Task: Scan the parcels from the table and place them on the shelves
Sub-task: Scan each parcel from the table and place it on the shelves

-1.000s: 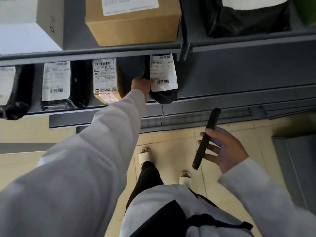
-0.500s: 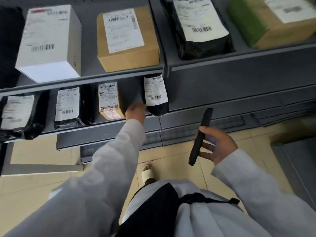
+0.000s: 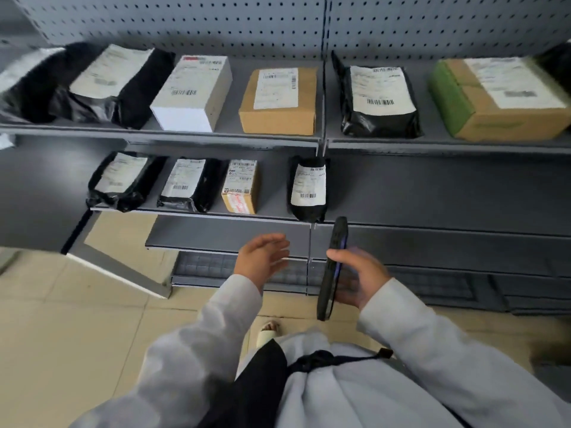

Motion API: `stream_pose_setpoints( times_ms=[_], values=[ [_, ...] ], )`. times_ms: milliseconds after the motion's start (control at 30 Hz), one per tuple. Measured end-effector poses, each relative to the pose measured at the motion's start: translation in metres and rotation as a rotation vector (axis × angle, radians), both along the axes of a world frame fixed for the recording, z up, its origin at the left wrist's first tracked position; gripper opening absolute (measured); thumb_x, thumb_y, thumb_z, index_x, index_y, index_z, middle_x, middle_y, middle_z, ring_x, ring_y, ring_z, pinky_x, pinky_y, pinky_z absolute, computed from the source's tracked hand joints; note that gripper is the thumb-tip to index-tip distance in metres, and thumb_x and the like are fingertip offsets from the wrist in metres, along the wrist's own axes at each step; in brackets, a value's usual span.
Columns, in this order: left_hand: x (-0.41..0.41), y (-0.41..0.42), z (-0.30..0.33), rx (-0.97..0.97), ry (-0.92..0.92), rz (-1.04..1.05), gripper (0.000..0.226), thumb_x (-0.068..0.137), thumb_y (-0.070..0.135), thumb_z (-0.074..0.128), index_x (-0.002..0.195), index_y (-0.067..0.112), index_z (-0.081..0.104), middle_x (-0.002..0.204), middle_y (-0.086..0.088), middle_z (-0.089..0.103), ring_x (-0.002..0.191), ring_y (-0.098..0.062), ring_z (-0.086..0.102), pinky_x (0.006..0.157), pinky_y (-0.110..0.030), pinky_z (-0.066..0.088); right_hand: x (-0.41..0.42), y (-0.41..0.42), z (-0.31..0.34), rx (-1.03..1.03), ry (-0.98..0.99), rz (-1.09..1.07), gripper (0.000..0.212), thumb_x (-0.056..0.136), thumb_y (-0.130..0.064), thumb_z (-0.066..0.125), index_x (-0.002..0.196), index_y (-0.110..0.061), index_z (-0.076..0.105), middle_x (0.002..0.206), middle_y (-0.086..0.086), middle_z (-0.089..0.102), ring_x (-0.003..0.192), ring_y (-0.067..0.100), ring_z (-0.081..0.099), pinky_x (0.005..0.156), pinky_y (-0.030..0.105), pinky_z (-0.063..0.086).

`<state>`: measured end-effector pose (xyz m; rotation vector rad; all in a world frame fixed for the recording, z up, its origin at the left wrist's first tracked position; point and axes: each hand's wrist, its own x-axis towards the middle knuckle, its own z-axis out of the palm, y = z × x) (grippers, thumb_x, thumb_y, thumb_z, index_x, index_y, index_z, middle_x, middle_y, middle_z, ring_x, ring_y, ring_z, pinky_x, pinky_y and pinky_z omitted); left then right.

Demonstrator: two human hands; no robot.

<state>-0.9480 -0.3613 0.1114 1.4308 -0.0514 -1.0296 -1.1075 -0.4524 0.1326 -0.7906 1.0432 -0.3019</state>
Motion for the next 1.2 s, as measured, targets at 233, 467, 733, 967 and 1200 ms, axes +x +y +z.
stream_pose_setpoints(
  times_ms=[233, 467, 733, 967, 1200],
  values=[
    [-0.051, 0.072, 0.001, 0.024, -0.011, 0.201, 0.024, 0.094, -0.007, 0.050, 0.089, 0.008, 0.068, 0.100, -0.019, 0.067, 0.091, -0.032, 0.064, 0.074, -0.033, 0.058, -0.010, 0.032, -0.012, -0.054, -0.038, 0.203, 0.005, 0.083, -0.016, 0.074, 0.081, -0.021, 0.074, 0.074, 0.003, 0.072, 0.071, 0.024, 0.067, 0.059, 0.034, 0.055],
    [-0.104, 0.158, 0.009, 0.054, -0.113, 0.363, 0.020, 0.095, -0.001, 0.054, 0.105, 0.005, 0.070, 0.103, -0.014, 0.074, 0.094, -0.027, 0.069, 0.085, -0.039, 0.058, -0.025, 0.098, -0.045, -0.010, 0.020, 0.429, 0.035, 0.077, -0.025, 0.081, 0.108, -0.019, 0.065, 0.102, 0.014, 0.070, 0.085, 0.029, 0.069, 0.062, 0.038, 0.057],
    [-0.135, 0.237, -0.002, 0.047, -0.026, 0.549, 0.023, 0.094, -0.005, 0.050, 0.102, 0.004, 0.070, 0.102, -0.015, 0.074, 0.094, -0.027, 0.069, 0.081, -0.036, 0.060, -0.040, 0.177, -0.068, 0.044, 0.102, 0.548, 0.023, 0.079, -0.025, 0.081, 0.100, -0.021, 0.071, 0.105, 0.015, 0.073, 0.094, 0.037, 0.069, 0.069, 0.045, 0.060],
    [-0.078, 0.315, -0.011, 0.008, 0.032, 0.548, 0.024, 0.094, -0.004, 0.050, 0.102, 0.005, 0.071, 0.100, -0.013, 0.074, 0.092, -0.023, 0.069, 0.082, -0.035, 0.060, 0.007, 0.255, -0.059, 0.009, 0.110, 0.460, 0.029, 0.082, -0.030, 0.077, 0.108, -0.017, 0.073, 0.103, 0.014, 0.075, 0.095, 0.035, 0.070, 0.071, 0.044, 0.061],
    [0.006, 0.437, 0.012, -0.045, 0.047, 0.696, 0.024, 0.093, -0.004, 0.051, 0.093, 0.010, 0.071, 0.093, -0.008, 0.074, 0.090, -0.023, 0.066, 0.080, -0.035, 0.056, 0.095, 0.371, -0.024, -0.084, 0.074, 0.551, 0.024, 0.082, -0.024, 0.077, 0.105, -0.021, 0.072, 0.104, 0.012, 0.073, 0.099, 0.034, 0.069, 0.074, 0.046, 0.061]
  ],
)
